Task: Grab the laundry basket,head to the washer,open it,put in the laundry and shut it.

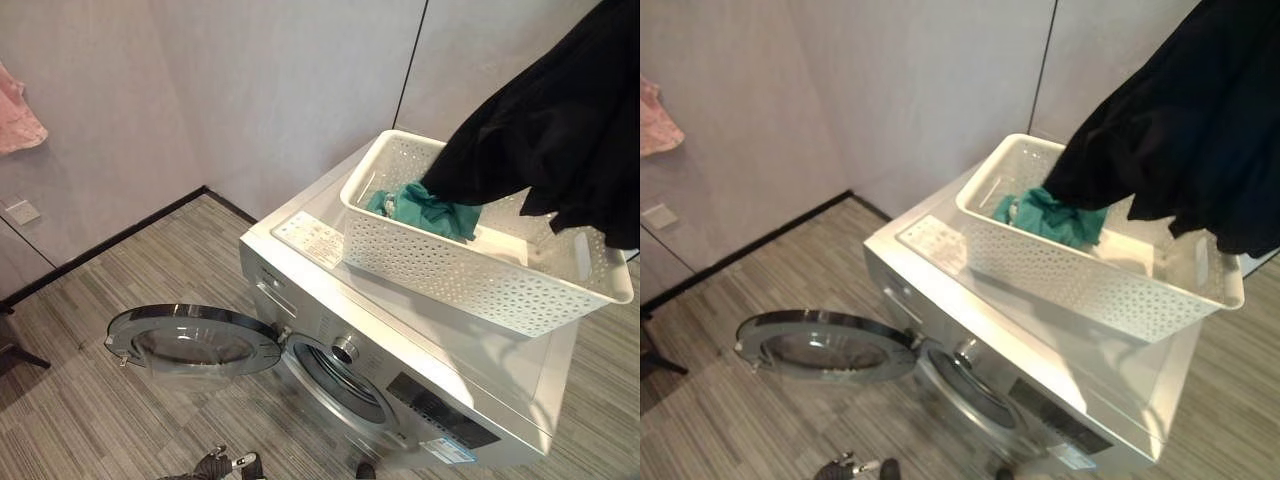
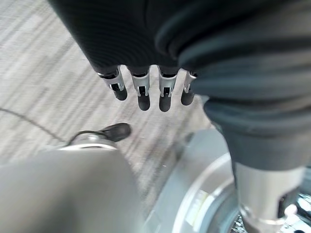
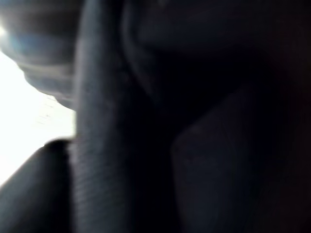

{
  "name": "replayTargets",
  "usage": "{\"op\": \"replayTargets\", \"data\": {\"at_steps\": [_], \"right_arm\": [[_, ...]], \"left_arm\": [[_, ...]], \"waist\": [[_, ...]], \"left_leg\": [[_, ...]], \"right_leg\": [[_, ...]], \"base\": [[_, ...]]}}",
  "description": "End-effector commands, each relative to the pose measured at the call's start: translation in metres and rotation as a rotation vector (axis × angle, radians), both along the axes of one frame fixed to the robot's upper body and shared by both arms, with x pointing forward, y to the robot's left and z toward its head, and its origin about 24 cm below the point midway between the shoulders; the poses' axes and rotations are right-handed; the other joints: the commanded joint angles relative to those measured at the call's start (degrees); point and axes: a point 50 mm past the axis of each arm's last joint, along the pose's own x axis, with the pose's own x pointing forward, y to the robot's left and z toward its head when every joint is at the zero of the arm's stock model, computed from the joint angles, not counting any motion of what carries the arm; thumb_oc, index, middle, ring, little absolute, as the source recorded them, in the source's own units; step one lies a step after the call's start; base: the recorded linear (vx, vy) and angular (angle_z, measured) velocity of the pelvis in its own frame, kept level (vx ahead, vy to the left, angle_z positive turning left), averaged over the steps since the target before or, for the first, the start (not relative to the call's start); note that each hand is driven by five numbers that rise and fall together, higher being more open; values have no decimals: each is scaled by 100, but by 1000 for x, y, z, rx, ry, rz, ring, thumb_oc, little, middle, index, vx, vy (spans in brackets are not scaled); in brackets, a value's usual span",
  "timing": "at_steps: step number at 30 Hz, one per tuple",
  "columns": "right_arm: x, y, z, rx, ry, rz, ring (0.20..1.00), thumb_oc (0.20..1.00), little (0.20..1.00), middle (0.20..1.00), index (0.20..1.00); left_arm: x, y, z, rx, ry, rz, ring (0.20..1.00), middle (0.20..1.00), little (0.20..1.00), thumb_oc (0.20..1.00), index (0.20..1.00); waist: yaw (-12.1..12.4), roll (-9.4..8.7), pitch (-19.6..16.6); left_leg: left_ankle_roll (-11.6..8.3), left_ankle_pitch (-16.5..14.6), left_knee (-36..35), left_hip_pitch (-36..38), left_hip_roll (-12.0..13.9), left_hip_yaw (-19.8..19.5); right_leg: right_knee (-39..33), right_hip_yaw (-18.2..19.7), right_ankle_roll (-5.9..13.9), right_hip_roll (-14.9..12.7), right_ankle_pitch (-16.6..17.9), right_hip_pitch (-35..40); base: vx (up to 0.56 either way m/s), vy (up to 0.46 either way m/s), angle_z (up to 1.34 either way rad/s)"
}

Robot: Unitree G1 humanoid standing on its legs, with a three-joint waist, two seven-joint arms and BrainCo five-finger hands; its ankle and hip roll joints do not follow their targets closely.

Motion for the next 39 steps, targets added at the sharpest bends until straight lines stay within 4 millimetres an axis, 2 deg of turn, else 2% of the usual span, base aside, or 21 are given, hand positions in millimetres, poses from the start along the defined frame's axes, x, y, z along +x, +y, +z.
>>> {"op": "replayTargets", "data": {"at_steps": [1, 3, 4, 5, 9, 16, 18, 22, 24, 26, 28, 29, 30, 31, 32, 33, 34, 35, 37, 38, 39], "right_arm": [[-15, 4, 38, -13, -190, -88, 200, 200, 200, 200, 200], [-14, 5, 40, -18, -193, -99, 200, 200, 200, 200, 200], [-15, 5, 45, -30, -212, -131, 200, 200, 200, 200, 200], [-15, 5, 45, -31, -213, -131, 200, 200, 200, 200, 200], [-13, 7, 47, -37, -216, -144, 200, 200, 200, 200, 200], [-7, 9, 42, -39, -194, -127, 200, 200, 200, 200, 200], [-4, 10, 38, -47, -169, -111, 200, 200, 200, 200, 200], [3, 14, 30, -59, -126, -86, 200, 200, 200, 200, 200], [3, 14, 30, -58, -125, -86, 200, 200, 200, 200, 200], [9, 19, 22, -70, -72, -48, 200, 200, 200, 200, 200], [13, 21, 18, -72, -43, -27, 200, 200, 200, 200, 200], [23, 26, 3, -86, 66, 33, 200, 200, 200, 200, 200], [23, 25, 3, -86, 69, 34, 200, 200, 200, 200, 200], [28, 26, -6, -76, 132, 71, 200, 200, 200, 200, 200], [36, 22, -21, -39, 253, 125, 200, 200, 200, 200, 200], [42, 19, -32, -23, 335, 139, 351, 351, 351, 351, 351], [42, 19, -32, -22, 337, 140, 438, 438, 438, 438, 438], [49, 8, -55, -14, 529, 133, 1000, 1000, 1000, 1000, 1000], [50, 6, -59, -15, 570, 134, 1000, 1000, 1000, 1000, 1000], [54, 2, -74, -22, 680, 129, 1000, 1000, 1000, 1000, 1000], [54, 2, -74, -22, 680, 129, 1000, 1000, 1000, 1000, 1000]], "left_arm": [[43, 24, 26, 97, -190, -59, 1000, 1000, 1000, 1000, 1000], [47, 23, 29, 98, -210, -66, 1000, 1000, 1000, 1000, 1000], [59, 20, 37, 97, -264, -98, 1000, 1000, 1000, 1000, 1000], [59, 20, 37, 96, -265, -97, 1000, 1000, 1000, 1000, 1000], [83, 12, 55, 81, -393, -125, 1000, 1000, 1000, 1000, 1000], [98, 2, 72, 63, -494, -194, 1000, 1000, 1000, 1000, 1000], [108, 1, 87, 58, -580, -205, 1000, 1000, 1000, 1000, 1000], [116, 1, 103, 40, -664, -193, 1000, 1000, 1000, 1000, 1000], [115, 1, 103, 40, -663, -193, 1000, 1000, 1000, 1000, 1000], [121, -2, 114, 21, -721, -200, 1000, 1000, 1000, 1000, 1000], [122, -3, 114, 14, -723, -198, 1000, 1000, 1000, 1000, 1000], [121, -5, 115, -3, -725, -199, 1000, 1000, 1000, 1000, 1000], [121, -5, 114, -3, -724, -199, 1000, 1000, 1000, 1000, 1000], [120, -6, 113, -16, -715, -197, 1000, 1000, 1000, 1000, 1000], [116, -8, 109, -32, -696, -197, 1000, 1000, 1000, 1000, 1000], [114, -8, 107, -38, -680, -200, 1000, 1000, 1000, 1000, 1000], [114, -8, 106, -39, -679, -201, 1000, 1000, 1000, 1000, 1000], [107, -8, 100, -50, -639, -219, 1000, 1000, 1000, 1000, 1000], [105, -8, 99, -51, -629, -220, 1000, 1000, 1000, 1000, 1000], [100, -6, 94, -50, -598, -225, 1000, 1000, 1000, 1000, 1000], [100, -6, 94, -51, -598, -224, 1000, 1000, 1000, 1000, 1000]], "waist": [[291, -499, -76], [288, -494, -70], [294, -512, -73], [293, -508, -69], [293, -550, -64], [286, -578, -53], [289, -575, -45], [282, -560, -43], [280, -564, -45], [261, -546, -40], [253, -543, -33], [221, -545, -10], [223, -544, -15], [205, -549, 2], [197, -574, 13], [190, -588, 32], [193, -586, 29], [193, -631, 74], [190, -621, 90], [190, -626, 137], [189, -623, 137]], "left_leg": [[-94, -1090, 68, 809, 280, -55], [-88, -1097, 68, 822, 271, -57], [-85, -1104, 68, 827, 263, -64], [-84, -1104, 68, 828, 261, -65], [-67, -1128, 64, 828, 233, -90], [-48, -1165, 61, 859, 207, -76], [-46, -1174, 61, 873, 203, -68], [-44, -1179, 62, 899, 208, -52], [-45, -1180, 62, 900, 209, -52], [-48, -1184, 64, 924, 215, -43], [-52, -1180, 65, 930, 217, -38], [-55, -1164, 66, 929, 217, -27], [-56, -1164, 65, 930, 218, -27], [-60, -1153, 66, 929, 225, -19], [-70, -1135, 65, 924, 235, -13], [-81, -1117, 65, 917, 243, -4], [-82, -1117, 64, 918, 244, -3], [-122, -1077, 62, 893, 260, 25], [-133, -1068, 61, 886, 264, 29], [-156, -1049, 61, 876, 265, 47], [-156, -1049, 61, 876, 265, 47]], "right_leg": [[0, 315, 416, -680, 260, -479], [0, 317, 418, -687, 260, -468], [0, 313, 425, -701, 266, -452], [0, 313, 426, -703, 266, -451], [0, 291, 443, -728, 272, -440], [0, 315, 454, -747, 265, -433], [0, 334, 455, -747, 257, -429], [0, 348, 450, -745, 244, -412], [0, 347, 450, -744, 243, -410], [0, 353, 444, -743, 244, -398], [0, 358, 440, -742, 243, -396], [0, 371, 434, -738, 239, -403], [0, 371, 434, -738, 238, -402], [0, 376, 429, -737, 234, -404], [0, 377, 424, -732, 228, -414], [0, 378, 422, -728, 215, -415], [0, 378, 422, -727, 214, -413], [0, 372, 426, -710, 181, -420], [0, 382, 426, -702, 179, -426], [0, 387, 427, -689, 167, -440], [0, 388, 427, -688, 167, -440]], "base": [[0, 0, 0], [0, 0, 0], [0, 0, 0], [0, 0, 0], [0, 0, 0], [0, 0, 0], [0, 0, 0], [0, 0, 0], [0, 0, 0], [0, 0, 0], [0, 0, 0], [0, 0, 0], [0, 0, 0], [0, 0, 0], [0, 0, 0], [0, 0, 0], [0, 0, 0], [0, 0, 0], [0, 0, 0], [0, 0, 0], [0, 0, 0]]}}
